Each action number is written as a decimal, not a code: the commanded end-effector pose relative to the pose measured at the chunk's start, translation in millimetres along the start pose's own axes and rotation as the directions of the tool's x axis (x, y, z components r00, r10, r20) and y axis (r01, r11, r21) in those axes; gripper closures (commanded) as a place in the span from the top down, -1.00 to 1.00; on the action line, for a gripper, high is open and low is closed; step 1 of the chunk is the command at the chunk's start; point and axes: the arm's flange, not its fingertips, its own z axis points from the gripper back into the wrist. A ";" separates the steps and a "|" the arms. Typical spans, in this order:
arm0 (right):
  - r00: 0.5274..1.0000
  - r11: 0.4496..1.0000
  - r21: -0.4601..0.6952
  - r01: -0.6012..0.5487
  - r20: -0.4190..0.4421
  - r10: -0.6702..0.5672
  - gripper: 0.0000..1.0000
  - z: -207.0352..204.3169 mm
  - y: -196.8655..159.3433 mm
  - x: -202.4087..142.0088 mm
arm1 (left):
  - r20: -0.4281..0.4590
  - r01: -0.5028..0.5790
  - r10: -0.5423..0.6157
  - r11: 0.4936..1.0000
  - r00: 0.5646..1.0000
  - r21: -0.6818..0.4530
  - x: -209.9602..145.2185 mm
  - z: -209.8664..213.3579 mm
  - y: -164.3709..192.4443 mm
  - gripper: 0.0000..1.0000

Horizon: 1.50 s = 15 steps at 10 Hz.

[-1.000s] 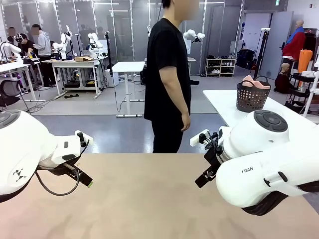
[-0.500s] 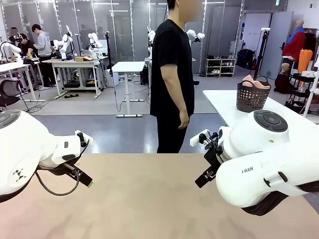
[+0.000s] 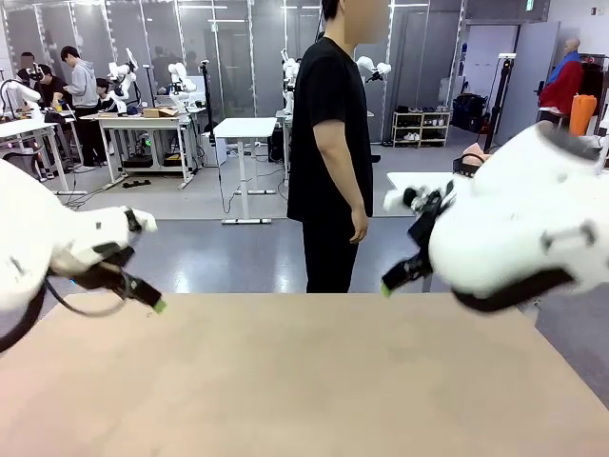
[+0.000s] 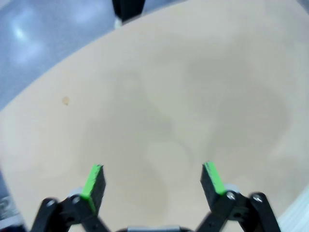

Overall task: Fold the towel.
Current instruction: Grab the top end of the 100 cm Hotel Towel extended by the human.

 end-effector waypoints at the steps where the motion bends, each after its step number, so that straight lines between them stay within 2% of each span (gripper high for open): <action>1: 0.996 0.981 0.178 0.084 0.021 -0.089 1.00 47.1 -39.8 3.3 | 0.092 -0.122 0.141 0.974 0.986 -0.189 -0.5 46.6 44.0 1.00; 2: 0.987 0.948 0.285 0.145 0.022 -0.157 1.00 68.3 -53.4 -1.4 | 0.150 -0.174 0.227 0.937 0.962 -0.302 -7.1 69.0 59.3 1.00; 3: 0.969 0.884 0.421 0.203 0.042 -0.243 1.00 89.4 -69.6 -10.4 | 0.218 -0.211 0.311 0.898 0.925 -0.385 -19.5 87.7 74.7 1.00; 4: 0.938 0.808 0.519 0.278 0.034 -0.345 1.00 105.7 -88.6 -26.1 | 0.298 -0.253 0.417 0.851 0.859 -0.460 -35.8 104.6 89.1 1.00; 6: 0.860 0.642 0.639 0.423 -0.061 -0.506 1.00 122.4 -121.5 -71.1 | 0.341 -0.292 0.518 0.793 0.784 -0.534 -78.1 124.3 106.6 1.00; 7: 0.829 0.586 0.681 0.439 -0.057 -0.556 1.00 127.3 -131.2 -93.5 | 0.329 -0.330 0.577 0.753 0.748 -0.570 -97.5 130.3 114.7 1.00; 8: 0.804 0.550 0.698 0.460 -0.065 -0.591 1.00 129.8 -138.4 -118.5 | 0.320 -0.360 0.629 0.713 0.709 -0.602 -118.0 138.7 121.7 1.00; 10: 0.758 0.479 0.724 0.496 -0.092 -0.646 1.00 129.5 -149.3 -167.3 | 0.254 -0.441 0.700 0.646 0.667 -0.623 -159.3 153.6 136.8 1.00; 11: 0.735 0.456 0.730 0.508 -0.091 -0.672 1.00 130.3 -153.8 -184.5 | 0.189 -0.490 0.719 0.617 0.669 -0.616 -177.6 156.4 144.9 1.00; 13: 0.701 0.438 0.740 0.510 -0.063 -0.710 1.00 139.0 -160.2 -210.2 | 0.179 -0.518 0.741 0.600 0.647 -0.609 -211.5 166.7 154.4 1.00; 15: 0.662 0.439 0.729 0.524 -0.024 -0.749 1.00 151.9 -165.9 -228.8 | 0.190 -0.543 0.753 0.602 0.630 -0.586 -224.9 178.2 154.8 1.00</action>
